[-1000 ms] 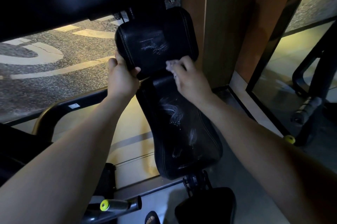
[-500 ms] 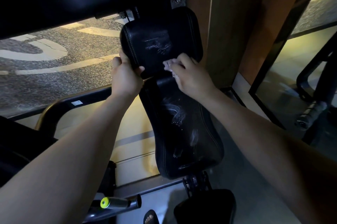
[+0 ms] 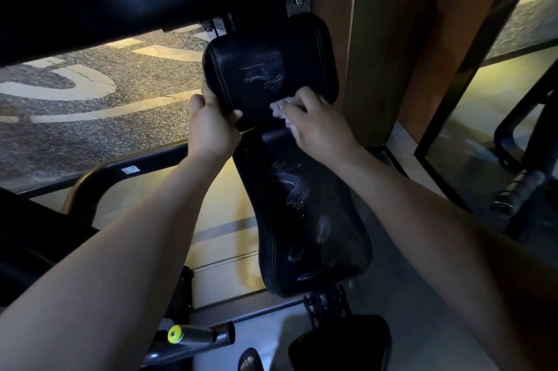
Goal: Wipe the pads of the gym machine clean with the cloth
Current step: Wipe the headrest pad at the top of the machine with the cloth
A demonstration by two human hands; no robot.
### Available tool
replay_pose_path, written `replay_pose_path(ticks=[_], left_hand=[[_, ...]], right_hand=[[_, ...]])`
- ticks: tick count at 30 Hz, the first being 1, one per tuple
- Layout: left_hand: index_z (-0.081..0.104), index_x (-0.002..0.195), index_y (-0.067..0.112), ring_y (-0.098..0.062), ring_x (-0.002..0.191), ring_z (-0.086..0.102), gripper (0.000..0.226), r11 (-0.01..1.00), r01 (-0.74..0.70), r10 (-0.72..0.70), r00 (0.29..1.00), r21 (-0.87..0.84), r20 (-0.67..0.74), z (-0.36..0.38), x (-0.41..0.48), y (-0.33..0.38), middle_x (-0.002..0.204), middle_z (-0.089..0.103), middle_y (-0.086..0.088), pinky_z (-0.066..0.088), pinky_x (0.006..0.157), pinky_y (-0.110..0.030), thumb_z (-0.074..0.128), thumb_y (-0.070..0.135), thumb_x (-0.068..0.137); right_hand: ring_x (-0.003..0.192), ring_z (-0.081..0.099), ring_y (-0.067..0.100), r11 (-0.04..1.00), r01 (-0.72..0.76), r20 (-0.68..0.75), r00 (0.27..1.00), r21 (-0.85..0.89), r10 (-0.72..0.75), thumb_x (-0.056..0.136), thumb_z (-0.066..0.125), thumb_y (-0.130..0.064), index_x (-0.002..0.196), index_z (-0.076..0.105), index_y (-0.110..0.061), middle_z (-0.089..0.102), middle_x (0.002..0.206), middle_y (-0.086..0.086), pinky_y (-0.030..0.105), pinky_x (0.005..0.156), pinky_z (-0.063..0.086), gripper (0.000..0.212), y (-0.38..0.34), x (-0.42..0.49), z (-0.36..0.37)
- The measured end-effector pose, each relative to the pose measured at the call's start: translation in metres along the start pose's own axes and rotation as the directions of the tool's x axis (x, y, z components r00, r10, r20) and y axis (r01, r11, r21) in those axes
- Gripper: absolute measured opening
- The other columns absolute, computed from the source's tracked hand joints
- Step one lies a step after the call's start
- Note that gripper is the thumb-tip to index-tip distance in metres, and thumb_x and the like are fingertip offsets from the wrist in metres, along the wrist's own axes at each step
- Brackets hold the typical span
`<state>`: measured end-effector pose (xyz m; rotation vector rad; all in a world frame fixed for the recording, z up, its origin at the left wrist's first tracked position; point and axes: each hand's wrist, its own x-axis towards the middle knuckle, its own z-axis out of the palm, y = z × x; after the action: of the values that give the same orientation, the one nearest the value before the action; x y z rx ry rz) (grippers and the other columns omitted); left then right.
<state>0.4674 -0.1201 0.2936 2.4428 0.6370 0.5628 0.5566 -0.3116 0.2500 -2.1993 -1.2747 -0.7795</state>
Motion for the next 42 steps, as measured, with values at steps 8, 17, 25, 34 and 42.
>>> replay_pose_path(ticks=[8, 17, 25, 34, 42], left_hand=[[0.011, 0.158, 0.011, -0.04, 0.117, 0.052, 0.078, 1.0, -0.022, 0.022, 1.0, -0.003, 0.0, -0.001, -0.002, 0.002, 0.134, 0.039, -0.014, 0.043, 0.098, -0.039, 0.059, 0.017, 0.097], [0.014, 0.158, 0.014, -0.04, 0.119, 0.05, 0.076, 0.999, -0.02, 0.02, 1.0, -0.026, 0.002, -0.002, -0.002, 0.002, 0.134, 0.039, -0.013, 0.042, 0.1, -0.039, 0.059, 0.016, 0.096], [0.014, 0.157, 0.01, -0.044, 0.121, 0.05, 0.078, 1.0, -0.014, 0.014, 1.0, 0.017, 0.002, -0.002, -0.002, 0.001, 0.139, 0.038, -0.016, 0.044, 0.103, -0.044, 0.061, 0.019, 0.096], [0.009, 0.159, 0.011, -0.043, 0.117, 0.052, 0.082, 0.999, -0.022, 0.022, 1.0, 0.031, -0.01, -0.001, -0.001, -0.001, 0.136, 0.038, -0.016, 0.044, 0.098, -0.042, 0.061, 0.018, 0.095], [0.011, 0.158, 0.01, -0.042, 0.114, 0.051, 0.079, 0.999, -0.039, 0.039, 0.999, 0.019, -0.003, -0.001, 0.0, -0.003, 0.136, 0.038, -0.017, 0.045, 0.1, -0.045, 0.059, 0.018, 0.095]], right_hand=[[0.094, 0.058, 0.029, 0.975, -0.224, -0.208, 0.953, 0.004, 0.22, 0.095, 0.059, -0.027, 0.12, 0.062, 0.001, 0.053, 0.112, 0.021, 0.028, 0.072, 0.052, 0.038, 0.005, 0.03, -0.016], [0.09, 0.058, 0.025, 0.974, -0.222, -0.211, 0.951, 0.038, 0.225, 0.104, 0.051, -0.022, 0.12, 0.062, -0.004, 0.053, 0.112, 0.018, 0.03, 0.072, 0.053, 0.026, 0.008, 0.031, -0.019], [0.095, 0.058, 0.024, 0.996, -0.078, 0.033, 0.996, -0.032, 0.079, 0.105, 0.042, -0.026, 0.116, 0.057, -0.013, 0.055, 0.114, 0.009, 0.042, 0.078, 0.053, 0.023, 0.0, 0.026, -0.023], [0.094, 0.055, 0.029, 0.998, -0.03, 0.056, 0.998, -0.048, 0.033, 0.1, 0.05, -0.012, 0.121, 0.061, -0.009, 0.053, 0.109, 0.014, 0.047, 0.072, 0.054, 0.023, -0.019, 0.015, -0.004], [0.103, 0.059, 0.027, 0.992, -0.122, -0.139, 0.984, -0.038, 0.115, 0.103, 0.049, -0.015, 0.12, 0.062, -0.008, 0.055, 0.114, 0.014, 0.04, 0.085, 0.054, 0.023, 0.007, 0.044, -0.016]])
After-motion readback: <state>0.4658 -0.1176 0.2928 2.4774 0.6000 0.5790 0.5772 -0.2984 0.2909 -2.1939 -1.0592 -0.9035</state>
